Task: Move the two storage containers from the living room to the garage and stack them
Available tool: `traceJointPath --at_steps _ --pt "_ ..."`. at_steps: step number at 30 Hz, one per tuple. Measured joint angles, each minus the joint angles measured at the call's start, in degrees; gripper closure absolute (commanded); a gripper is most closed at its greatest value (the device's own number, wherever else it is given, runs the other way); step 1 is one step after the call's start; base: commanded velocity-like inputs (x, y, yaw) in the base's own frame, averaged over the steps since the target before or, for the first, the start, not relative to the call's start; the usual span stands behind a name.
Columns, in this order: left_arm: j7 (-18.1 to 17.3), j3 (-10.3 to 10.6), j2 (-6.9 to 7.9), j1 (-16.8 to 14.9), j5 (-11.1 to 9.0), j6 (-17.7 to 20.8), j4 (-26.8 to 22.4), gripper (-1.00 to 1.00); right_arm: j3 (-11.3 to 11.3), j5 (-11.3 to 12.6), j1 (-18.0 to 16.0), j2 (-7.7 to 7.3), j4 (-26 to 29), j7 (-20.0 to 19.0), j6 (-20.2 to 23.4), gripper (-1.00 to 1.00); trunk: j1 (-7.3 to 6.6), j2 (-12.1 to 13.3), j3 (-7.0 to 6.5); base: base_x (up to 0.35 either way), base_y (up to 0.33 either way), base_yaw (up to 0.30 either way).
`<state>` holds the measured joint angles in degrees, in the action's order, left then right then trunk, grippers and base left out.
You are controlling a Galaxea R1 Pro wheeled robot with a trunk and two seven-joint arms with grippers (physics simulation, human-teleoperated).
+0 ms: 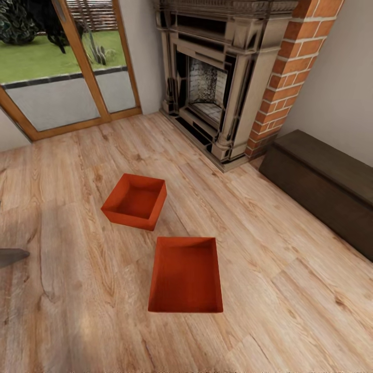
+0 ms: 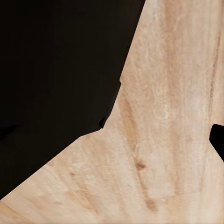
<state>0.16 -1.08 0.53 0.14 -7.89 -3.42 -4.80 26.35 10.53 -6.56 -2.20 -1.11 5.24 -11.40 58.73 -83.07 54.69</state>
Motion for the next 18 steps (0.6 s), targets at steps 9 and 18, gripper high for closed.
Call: traceJointPath --at_steps 9,18 --pt "0.00 0.00 0.00 0.00 0.00 0.00 0.00 -1.00 0.05 0.00 0.00 -0.04 0.00 -0.01 -0.18 -1.00 0.00 0.00 0.81 0.000 0.000 0.000" --pt "0.00 0.00 0.00 0.00 -0.01 0.00 0.00 -1.00 0.05 0.03 0.00 -0.02 0.00 -0.01 -0.17 -1.00 0.00 0.00 1.39 0.000 0.000 0.000"
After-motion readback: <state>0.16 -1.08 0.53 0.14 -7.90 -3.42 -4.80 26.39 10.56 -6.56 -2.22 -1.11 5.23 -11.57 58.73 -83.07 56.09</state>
